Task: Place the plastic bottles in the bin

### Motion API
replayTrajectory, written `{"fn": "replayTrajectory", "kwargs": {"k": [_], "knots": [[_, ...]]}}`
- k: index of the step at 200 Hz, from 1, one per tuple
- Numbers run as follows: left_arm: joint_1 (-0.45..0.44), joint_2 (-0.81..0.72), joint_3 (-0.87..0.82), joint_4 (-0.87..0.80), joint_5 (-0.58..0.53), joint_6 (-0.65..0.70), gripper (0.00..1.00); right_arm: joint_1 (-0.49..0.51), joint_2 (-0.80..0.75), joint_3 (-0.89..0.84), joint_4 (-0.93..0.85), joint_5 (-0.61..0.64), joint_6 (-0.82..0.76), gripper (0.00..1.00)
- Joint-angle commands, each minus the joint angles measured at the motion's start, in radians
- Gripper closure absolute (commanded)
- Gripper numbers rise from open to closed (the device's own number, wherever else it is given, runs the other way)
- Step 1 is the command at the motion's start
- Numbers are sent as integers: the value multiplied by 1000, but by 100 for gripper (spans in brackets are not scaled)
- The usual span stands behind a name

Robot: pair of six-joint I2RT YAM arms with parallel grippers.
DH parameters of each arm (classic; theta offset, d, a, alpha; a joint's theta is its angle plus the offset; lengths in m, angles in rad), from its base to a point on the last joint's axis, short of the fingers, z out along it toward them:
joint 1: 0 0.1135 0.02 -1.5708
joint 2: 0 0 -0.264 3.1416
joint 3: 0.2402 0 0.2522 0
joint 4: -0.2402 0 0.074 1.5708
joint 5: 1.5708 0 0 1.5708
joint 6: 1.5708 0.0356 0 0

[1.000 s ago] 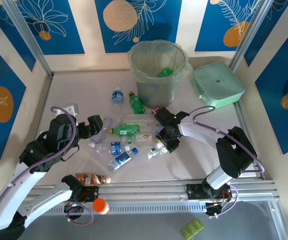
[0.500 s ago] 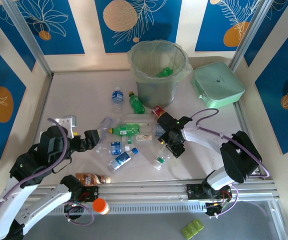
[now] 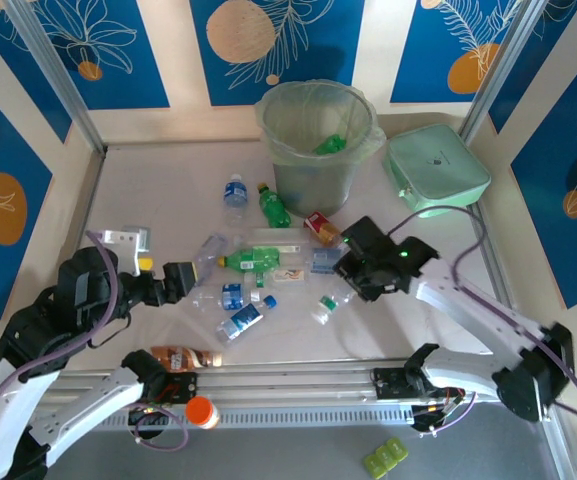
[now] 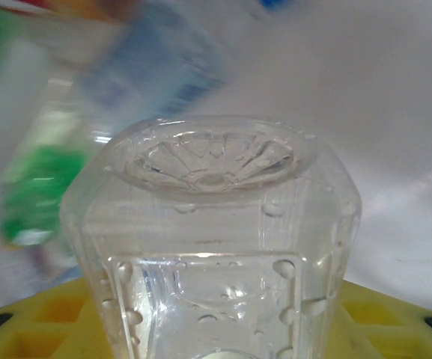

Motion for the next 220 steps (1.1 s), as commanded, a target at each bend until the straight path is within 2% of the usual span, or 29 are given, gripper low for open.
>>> {"fn": "replayTrajectory", "kwargs": {"k": [1,26,43,69,79,95,127,145,159,173,199,220], "knots": [[0,27,46,48,72,54,1,-78,-55,85,156,-16,-259,56],[0,51,56,139,143,32,1,-169,35,276,283,-27,-459,56],[0,76,78,159,107,-25,1,-213,163,455,313,-1,-556,57],[0,124,126,141,30,-145,1,-289,383,723,330,-42,-602,58],[0,144,140,143,35,-191,1,-311,470,819,353,-96,-616,58],[0,177,150,164,84,-252,1,-328,606,993,341,-117,-629,58],[0,212,149,194,127,-336,1,-328,918,1427,185,-66,-725,58],[2,214,141,205,103,-342,1,-328,1100,1681,67,-79,-759,58],[1,218,143,201,78,-328,1,-323,1201,1802,16,-104,-770,56],[3,224,145,185,50,-312,1,-314,1242,1822,20,-125,-775,54],[4,231,149,153,17,-269,1,-284,1229,1668,111,-138,-817,52],[6,254,176,105,6,-239,1,-276,1239,1607,111,-117,-802,47]]}}
